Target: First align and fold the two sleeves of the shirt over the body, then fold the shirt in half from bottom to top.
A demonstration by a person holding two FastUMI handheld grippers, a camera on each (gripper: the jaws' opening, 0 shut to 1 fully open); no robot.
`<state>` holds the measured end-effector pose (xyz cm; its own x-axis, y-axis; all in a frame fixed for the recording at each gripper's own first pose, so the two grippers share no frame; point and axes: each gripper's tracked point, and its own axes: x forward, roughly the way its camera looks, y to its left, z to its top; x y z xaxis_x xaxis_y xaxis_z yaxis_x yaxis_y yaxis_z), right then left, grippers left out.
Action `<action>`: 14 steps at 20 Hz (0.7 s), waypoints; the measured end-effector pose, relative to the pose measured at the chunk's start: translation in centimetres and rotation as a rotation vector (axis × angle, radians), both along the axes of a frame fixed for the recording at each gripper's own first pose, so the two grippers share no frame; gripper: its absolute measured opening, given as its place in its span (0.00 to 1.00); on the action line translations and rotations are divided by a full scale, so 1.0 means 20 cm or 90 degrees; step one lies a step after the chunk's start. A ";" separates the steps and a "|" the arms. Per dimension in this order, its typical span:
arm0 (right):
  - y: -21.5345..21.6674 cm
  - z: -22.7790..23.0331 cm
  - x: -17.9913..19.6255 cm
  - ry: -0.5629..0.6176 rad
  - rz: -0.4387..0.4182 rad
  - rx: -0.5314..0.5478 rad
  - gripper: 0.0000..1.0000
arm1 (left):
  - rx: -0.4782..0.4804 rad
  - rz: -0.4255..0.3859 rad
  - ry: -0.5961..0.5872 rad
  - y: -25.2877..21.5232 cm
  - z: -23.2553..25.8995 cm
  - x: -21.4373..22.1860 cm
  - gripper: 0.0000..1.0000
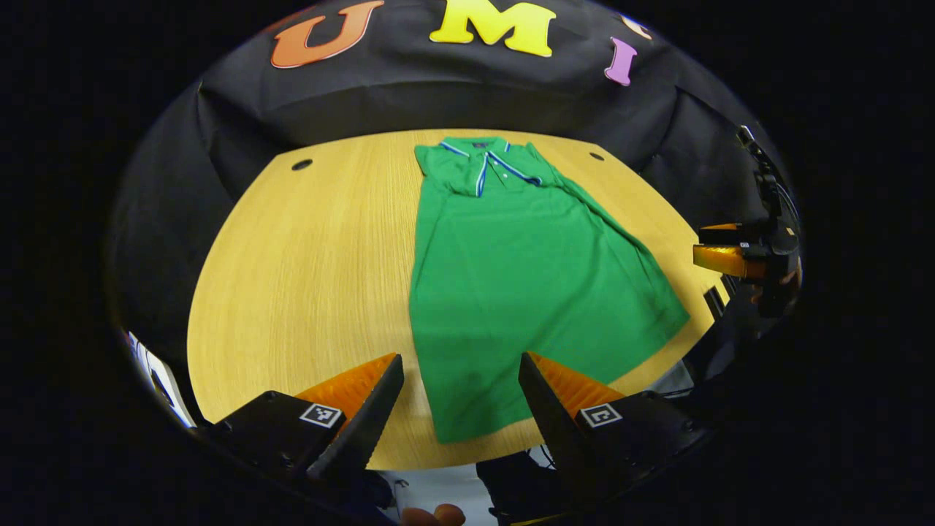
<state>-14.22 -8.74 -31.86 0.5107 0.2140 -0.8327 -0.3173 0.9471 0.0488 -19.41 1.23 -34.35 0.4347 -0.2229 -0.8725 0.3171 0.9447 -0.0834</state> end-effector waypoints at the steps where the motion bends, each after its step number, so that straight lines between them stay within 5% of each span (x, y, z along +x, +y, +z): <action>1: 0.00 -0.04 -0.04 0.014 0.003 -0.006 0.97 | 0.007 -0.008 0.010 0.01 -0.03 -0.04 1.00; 8: -0.02 -0.27 -0.27 0.089 0.025 -0.033 0.96 | 0.025 0.005 0.037 0.03 -0.15 -0.12 1.00; 14: -0.01 -0.37 -0.25 0.104 0.023 -0.041 0.96 | 0.028 0.032 0.055 0.02 -0.25 -0.14 1.00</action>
